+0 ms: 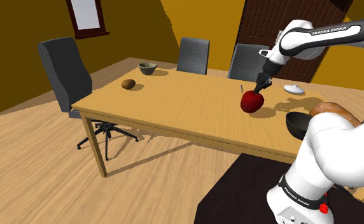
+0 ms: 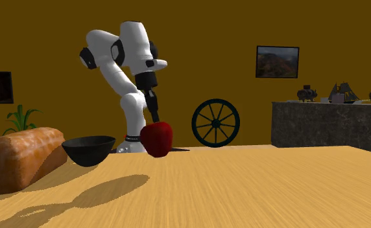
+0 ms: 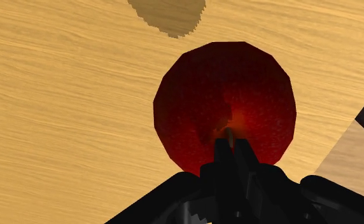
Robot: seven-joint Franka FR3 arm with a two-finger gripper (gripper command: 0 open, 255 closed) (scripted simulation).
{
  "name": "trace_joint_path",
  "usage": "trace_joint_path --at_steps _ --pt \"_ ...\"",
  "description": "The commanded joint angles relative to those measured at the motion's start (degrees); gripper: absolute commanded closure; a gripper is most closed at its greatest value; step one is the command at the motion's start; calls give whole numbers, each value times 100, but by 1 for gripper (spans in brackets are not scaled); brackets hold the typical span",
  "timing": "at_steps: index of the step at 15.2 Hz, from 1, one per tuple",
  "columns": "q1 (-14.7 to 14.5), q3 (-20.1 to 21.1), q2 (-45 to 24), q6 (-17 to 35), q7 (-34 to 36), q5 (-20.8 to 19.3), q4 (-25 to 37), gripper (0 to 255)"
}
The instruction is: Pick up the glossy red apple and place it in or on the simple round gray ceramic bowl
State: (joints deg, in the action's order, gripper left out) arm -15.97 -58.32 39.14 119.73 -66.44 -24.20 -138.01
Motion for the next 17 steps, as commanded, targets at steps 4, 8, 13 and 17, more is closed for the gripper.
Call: trace_joint_path --at_steps 4,8,13,17 --pt "31 234 81 -384 39 95 276 255" --pt "45 403 129 -687 63 171 511 255" --pt "41 588 157 -1055 86 269 830 255" --pt "23 717 156 -1342 99 349 1104 255"
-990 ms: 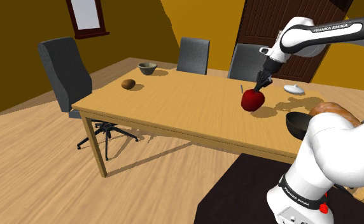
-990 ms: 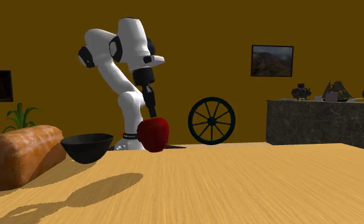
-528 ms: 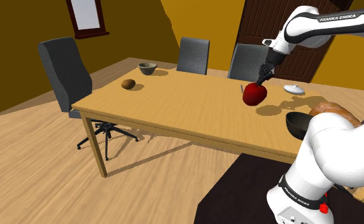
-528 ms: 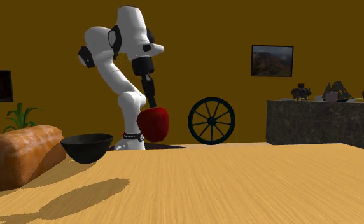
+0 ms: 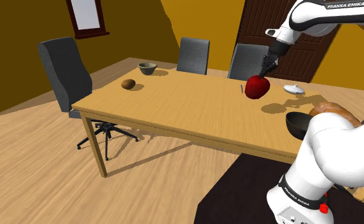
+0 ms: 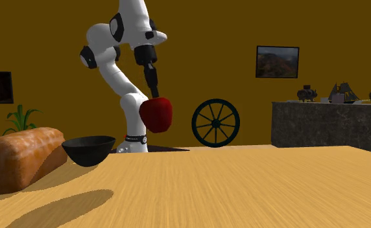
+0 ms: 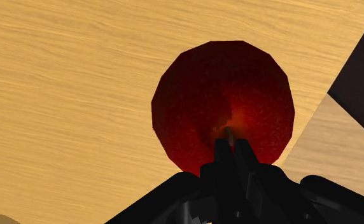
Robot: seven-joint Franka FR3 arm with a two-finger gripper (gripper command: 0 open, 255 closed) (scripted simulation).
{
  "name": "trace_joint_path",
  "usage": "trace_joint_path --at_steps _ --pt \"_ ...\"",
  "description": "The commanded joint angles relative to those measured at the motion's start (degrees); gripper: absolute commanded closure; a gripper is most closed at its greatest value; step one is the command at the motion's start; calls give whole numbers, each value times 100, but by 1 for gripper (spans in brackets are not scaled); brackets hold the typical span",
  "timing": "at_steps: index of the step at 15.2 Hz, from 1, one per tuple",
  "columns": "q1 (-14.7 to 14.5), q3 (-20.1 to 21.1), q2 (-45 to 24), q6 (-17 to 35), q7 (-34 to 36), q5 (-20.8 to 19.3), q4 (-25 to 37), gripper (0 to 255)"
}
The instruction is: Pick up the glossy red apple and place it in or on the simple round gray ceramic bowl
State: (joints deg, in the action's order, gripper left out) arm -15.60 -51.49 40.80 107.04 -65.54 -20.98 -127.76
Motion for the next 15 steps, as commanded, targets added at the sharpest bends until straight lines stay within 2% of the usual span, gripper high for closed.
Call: trace_joint_path --at_steps 1,5,15 --pt "-20 62 -14 -144 11 46 150 255" --pt "-48 157 -37 -391 18 116 407 255" --pt "1051 574 1164 -1730 -624 -297 493 255"
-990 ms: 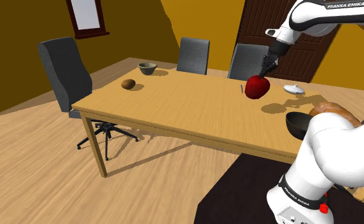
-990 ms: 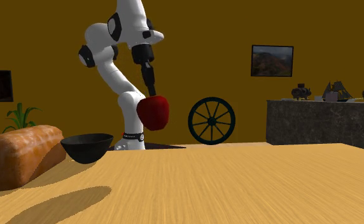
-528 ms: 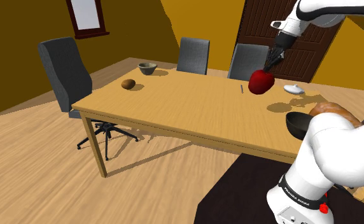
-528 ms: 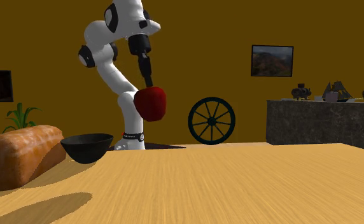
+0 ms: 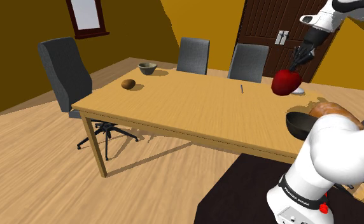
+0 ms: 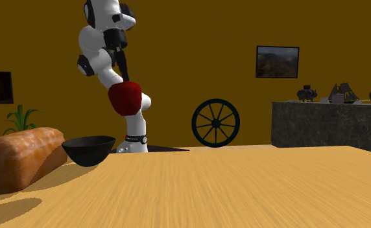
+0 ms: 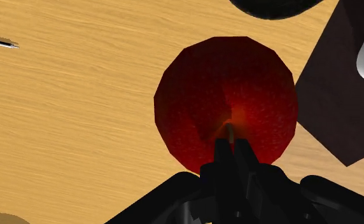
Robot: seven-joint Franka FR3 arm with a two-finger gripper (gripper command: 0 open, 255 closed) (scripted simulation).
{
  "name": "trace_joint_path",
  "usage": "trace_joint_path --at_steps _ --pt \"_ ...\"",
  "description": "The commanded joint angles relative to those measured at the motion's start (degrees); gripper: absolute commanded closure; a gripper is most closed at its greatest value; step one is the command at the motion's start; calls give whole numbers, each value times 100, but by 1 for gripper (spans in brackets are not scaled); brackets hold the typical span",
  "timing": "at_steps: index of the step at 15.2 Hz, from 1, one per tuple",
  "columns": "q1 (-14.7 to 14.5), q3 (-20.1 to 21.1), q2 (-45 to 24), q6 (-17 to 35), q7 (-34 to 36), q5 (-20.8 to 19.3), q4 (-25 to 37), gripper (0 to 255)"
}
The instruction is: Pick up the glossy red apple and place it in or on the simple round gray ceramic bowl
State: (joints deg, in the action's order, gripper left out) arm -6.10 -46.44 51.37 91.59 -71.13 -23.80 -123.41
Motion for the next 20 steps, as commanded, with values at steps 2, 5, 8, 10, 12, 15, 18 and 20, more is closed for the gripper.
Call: trace_joint_path --at_steps 2,5,8,10,12,15,18,20 --pt "273 102 278 -457 -237 -79 159 255" --pt "499 125 494 -863 -516 -177 360 255" --pt "687 120 660 -1264 -817 -281 622 255" --pt "789 101 743 -1527 -1030 -357 830 255" --pt "855 80 793 -1726 -1199 -419 1008 255" --pt "924 17 922 -1566 -1188 -504 729 255" --pt "990 -56 1044 -1408 -1179 -593 461 255" --pt "1032 -110 1121 -1303 -1175 -655 289 255"
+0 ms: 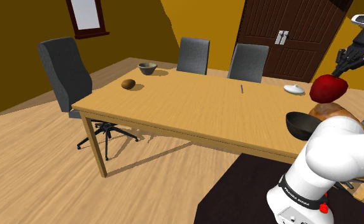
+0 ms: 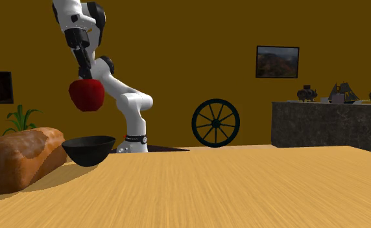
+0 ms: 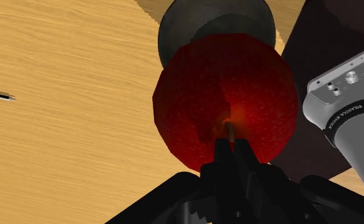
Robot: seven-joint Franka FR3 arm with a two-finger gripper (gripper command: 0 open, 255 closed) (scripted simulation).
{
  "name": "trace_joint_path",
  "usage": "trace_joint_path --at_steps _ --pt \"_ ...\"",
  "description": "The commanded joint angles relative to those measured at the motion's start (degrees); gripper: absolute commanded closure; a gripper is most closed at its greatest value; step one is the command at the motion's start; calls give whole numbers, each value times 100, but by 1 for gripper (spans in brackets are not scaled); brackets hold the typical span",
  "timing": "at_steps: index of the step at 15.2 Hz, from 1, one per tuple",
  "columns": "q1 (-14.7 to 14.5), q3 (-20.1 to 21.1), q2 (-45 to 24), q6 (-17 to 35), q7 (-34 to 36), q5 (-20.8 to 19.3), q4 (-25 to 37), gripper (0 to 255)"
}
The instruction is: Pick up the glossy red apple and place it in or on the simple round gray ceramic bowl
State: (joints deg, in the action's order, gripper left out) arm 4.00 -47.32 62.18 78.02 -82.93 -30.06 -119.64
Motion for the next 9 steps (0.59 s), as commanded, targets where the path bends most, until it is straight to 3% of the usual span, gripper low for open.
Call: trace_joint_path --at_steps 1,9 --pt "43 -50 77 106 7 -61 -173 255" --pt "204 -312 344 517 14 -337 -810 255"
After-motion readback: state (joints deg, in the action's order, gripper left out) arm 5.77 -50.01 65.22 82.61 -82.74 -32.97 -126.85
